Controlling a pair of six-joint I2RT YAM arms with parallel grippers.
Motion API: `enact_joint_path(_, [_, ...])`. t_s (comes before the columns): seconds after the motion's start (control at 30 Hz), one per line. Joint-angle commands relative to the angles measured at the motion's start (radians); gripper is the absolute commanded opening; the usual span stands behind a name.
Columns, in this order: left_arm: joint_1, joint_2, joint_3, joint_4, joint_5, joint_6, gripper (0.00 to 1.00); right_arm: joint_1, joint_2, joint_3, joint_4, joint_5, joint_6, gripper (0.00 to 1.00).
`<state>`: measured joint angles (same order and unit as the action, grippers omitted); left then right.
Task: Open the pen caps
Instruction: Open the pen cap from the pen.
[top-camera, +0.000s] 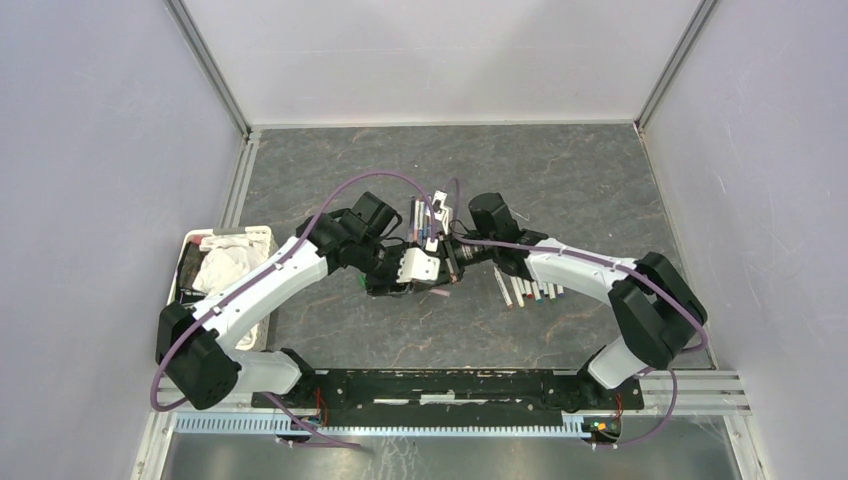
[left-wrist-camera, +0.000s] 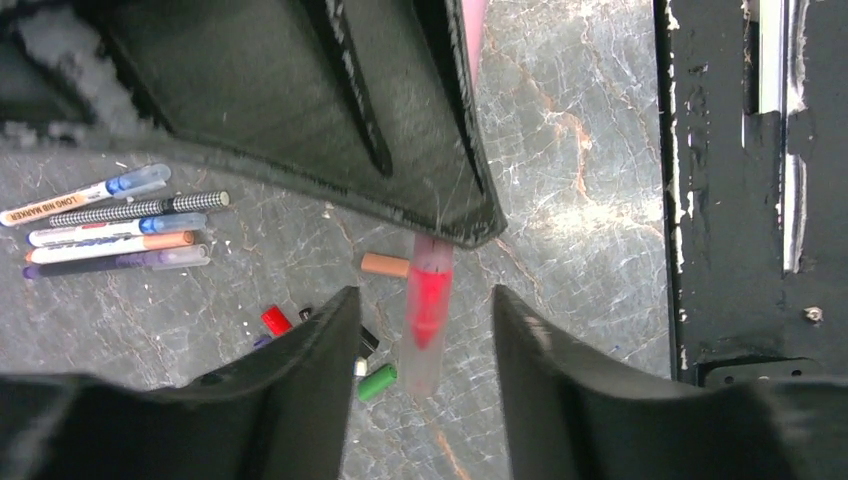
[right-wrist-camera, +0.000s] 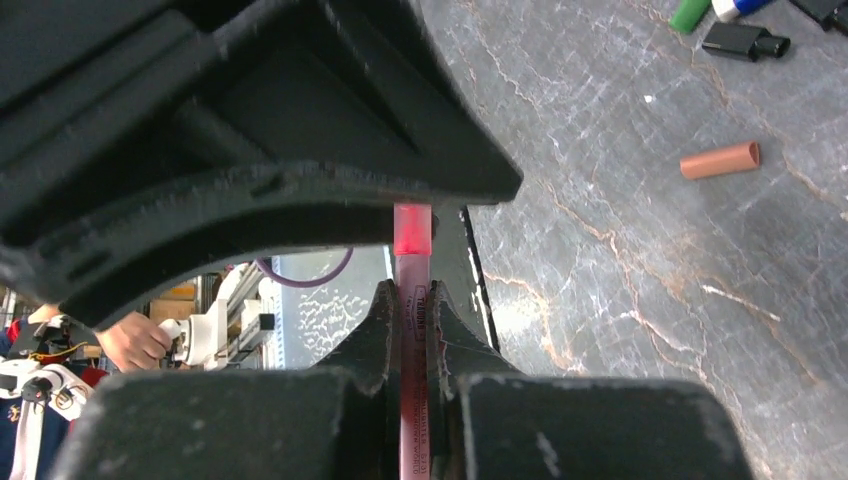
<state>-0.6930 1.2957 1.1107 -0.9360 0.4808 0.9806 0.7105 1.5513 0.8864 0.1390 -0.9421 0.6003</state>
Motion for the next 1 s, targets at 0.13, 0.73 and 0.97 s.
enact_joint_path(0.13, [-0.009,0.025,0.028,-0.021,0.006,0.003,0.04,0.022,0.044,0.069,0.074,-0.014,0.027,0.04])
enact_joint_path(0.73, [-0.008,0.020,0.038,0.004,-0.081,-0.012,0.02,0.038,0.034,0.037,0.064,0.010,0.026,0.47])
enact_joint_path(0.97, [-0.008,0.014,0.040,-0.002,-0.086,-0.007,0.02,0.050,0.075,0.082,0.047,0.007,0.022,0.36])
